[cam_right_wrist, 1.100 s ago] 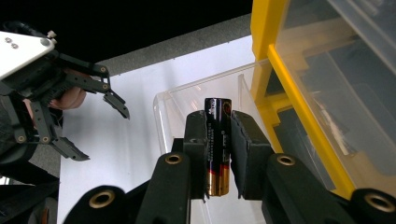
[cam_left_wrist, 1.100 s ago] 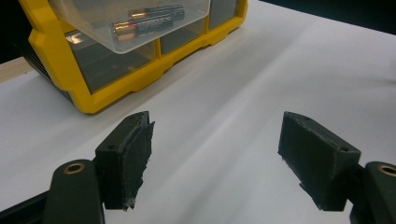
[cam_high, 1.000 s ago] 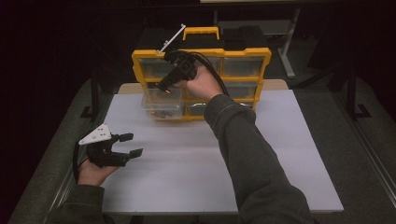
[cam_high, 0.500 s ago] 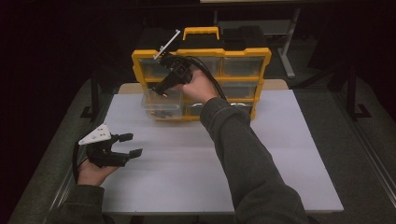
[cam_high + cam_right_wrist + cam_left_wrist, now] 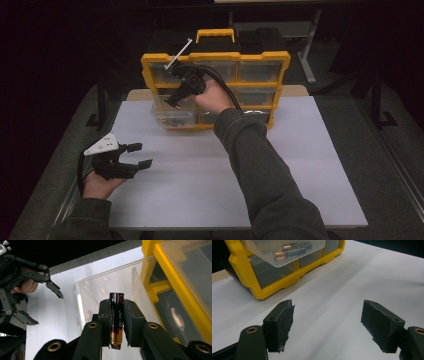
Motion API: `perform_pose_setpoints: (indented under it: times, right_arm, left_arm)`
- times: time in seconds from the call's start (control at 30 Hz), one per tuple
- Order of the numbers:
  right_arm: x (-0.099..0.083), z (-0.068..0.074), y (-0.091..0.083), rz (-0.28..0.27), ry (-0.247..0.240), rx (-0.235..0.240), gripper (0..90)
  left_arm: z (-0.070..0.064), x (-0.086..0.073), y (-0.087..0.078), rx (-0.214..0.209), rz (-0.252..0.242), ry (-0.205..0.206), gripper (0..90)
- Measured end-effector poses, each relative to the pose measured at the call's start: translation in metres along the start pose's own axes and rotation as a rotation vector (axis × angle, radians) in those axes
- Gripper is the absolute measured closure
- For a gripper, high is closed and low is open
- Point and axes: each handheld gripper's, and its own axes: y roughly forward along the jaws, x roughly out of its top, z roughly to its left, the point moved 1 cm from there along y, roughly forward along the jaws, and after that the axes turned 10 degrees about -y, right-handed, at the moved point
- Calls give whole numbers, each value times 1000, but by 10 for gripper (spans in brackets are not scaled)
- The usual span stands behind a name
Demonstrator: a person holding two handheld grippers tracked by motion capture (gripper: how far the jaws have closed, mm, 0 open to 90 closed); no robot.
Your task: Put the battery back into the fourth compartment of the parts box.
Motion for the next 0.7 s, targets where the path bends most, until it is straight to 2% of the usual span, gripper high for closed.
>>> perform_pose_setpoints:
  times: [0.23, 0.33, 0.7]
  right_arm:
    - [-2, 0, 4, 4, 3, 9, 750]
    - [-2, -1, 3, -6, 16, 5, 708]
    - [-8, 1, -3, -20, 22, 15, 727]
  left_arm:
    - [1, 0, -1, 1, 2, 1, 255]
    - [1, 0, -1, 2, 3, 1, 255]
    - [1, 0, 0, 0, 3, 3, 255]
